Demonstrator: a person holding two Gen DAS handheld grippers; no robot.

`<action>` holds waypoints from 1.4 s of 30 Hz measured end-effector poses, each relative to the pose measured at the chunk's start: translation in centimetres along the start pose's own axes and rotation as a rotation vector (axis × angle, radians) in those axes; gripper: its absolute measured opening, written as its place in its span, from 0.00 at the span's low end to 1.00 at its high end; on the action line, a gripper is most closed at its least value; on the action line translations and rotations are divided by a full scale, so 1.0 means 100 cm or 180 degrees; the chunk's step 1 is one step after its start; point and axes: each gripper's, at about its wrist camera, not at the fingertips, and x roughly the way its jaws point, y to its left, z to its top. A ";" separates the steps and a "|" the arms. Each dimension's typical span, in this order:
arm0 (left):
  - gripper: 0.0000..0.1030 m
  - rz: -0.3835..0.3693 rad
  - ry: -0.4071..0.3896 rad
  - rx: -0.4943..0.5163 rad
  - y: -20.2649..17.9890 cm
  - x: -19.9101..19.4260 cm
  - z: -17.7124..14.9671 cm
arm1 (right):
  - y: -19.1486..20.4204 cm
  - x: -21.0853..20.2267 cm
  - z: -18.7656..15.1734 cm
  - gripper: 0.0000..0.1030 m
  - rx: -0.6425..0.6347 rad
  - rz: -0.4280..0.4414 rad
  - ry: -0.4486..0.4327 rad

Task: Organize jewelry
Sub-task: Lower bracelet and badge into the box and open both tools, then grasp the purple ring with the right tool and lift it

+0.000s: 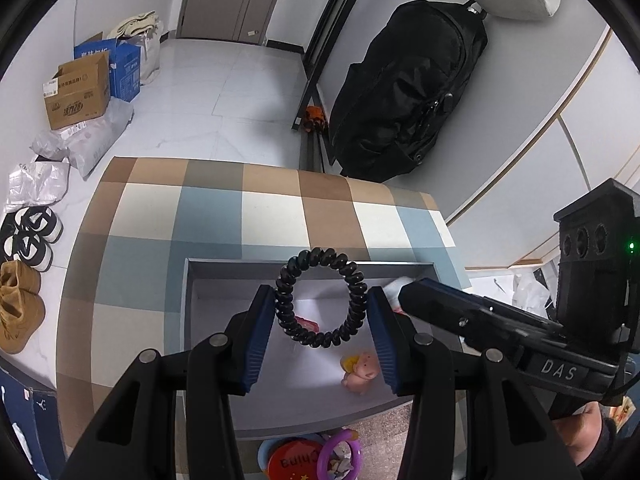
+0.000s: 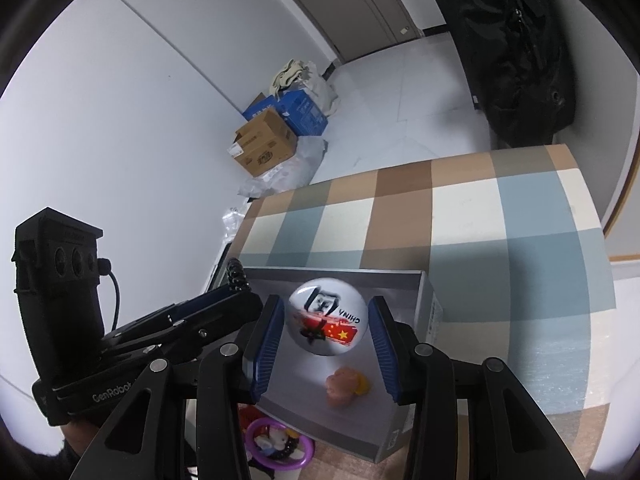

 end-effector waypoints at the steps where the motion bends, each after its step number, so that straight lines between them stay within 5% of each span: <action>1: 0.41 -0.0005 0.0002 -0.0009 0.000 0.000 0.001 | -0.001 -0.001 0.001 0.42 0.0014 -0.0010 -0.0022; 8: 0.67 -0.0010 -0.0036 -0.0118 0.004 -0.003 0.002 | -0.003 -0.010 0.004 0.52 0.0093 -0.0014 -0.0157; 12: 0.67 0.0050 -0.0042 -0.0132 0.005 -0.005 0.001 | -0.003 -0.019 0.003 0.66 0.0097 -0.0013 -0.0261; 23: 0.68 0.0133 -0.0272 -0.0291 0.022 -0.029 -0.004 | -0.003 -0.026 0.001 0.80 0.0118 -0.0052 -0.0320; 31: 0.78 0.0094 -0.0459 -0.0508 0.040 -0.041 -0.016 | 0.003 -0.032 -0.009 0.82 0.0031 -0.0088 -0.0347; 42: 0.85 0.0303 -0.0559 -0.0289 0.040 -0.060 -0.040 | 0.015 -0.043 -0.039 0.82 -0.0102 0.0044 -0.0268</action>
